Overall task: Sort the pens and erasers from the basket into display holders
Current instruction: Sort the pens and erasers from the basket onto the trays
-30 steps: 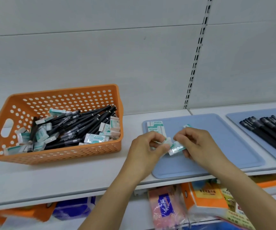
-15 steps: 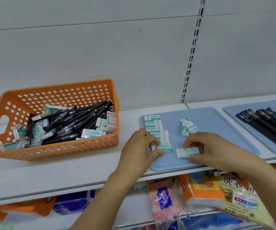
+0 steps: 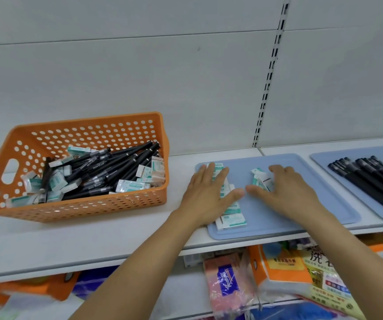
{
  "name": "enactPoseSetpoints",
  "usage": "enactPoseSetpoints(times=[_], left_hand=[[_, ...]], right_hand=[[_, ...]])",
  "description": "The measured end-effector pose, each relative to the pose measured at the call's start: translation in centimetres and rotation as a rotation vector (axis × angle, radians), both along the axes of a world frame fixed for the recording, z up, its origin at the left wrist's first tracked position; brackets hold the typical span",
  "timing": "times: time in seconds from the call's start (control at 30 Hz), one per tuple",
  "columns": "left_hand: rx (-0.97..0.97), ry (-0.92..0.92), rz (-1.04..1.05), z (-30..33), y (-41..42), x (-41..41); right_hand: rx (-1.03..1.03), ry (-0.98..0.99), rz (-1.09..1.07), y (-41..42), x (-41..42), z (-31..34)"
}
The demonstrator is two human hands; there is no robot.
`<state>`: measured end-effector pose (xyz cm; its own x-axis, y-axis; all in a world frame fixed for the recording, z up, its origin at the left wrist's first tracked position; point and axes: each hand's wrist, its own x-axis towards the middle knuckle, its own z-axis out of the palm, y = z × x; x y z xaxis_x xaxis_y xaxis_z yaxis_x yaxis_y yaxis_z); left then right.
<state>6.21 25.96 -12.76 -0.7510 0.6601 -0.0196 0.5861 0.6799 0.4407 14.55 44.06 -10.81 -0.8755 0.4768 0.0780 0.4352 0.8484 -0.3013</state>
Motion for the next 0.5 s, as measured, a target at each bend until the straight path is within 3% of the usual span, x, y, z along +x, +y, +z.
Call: enactPoseSetpoints(times=[0.1, 0.23, 0.5], left_hand=[[-0.058, 0.007, 0.029, -0.5, 0.9, -0.9], [-0.042, 0.125, 0.037, -0.9, 1.3, -1.6], [-0.085, 0.111, 0.039, -1.0, 1.9, -2.1]], right_hand=[[0.098, -0.013, 0.066, -0.3, -0.7, -1.0], [0.013, -0.049, 0.125, 0.6, -0.9, -0.4], [-0.016, -0.043, 0.154, 1.8, -1.2, -0.2]])
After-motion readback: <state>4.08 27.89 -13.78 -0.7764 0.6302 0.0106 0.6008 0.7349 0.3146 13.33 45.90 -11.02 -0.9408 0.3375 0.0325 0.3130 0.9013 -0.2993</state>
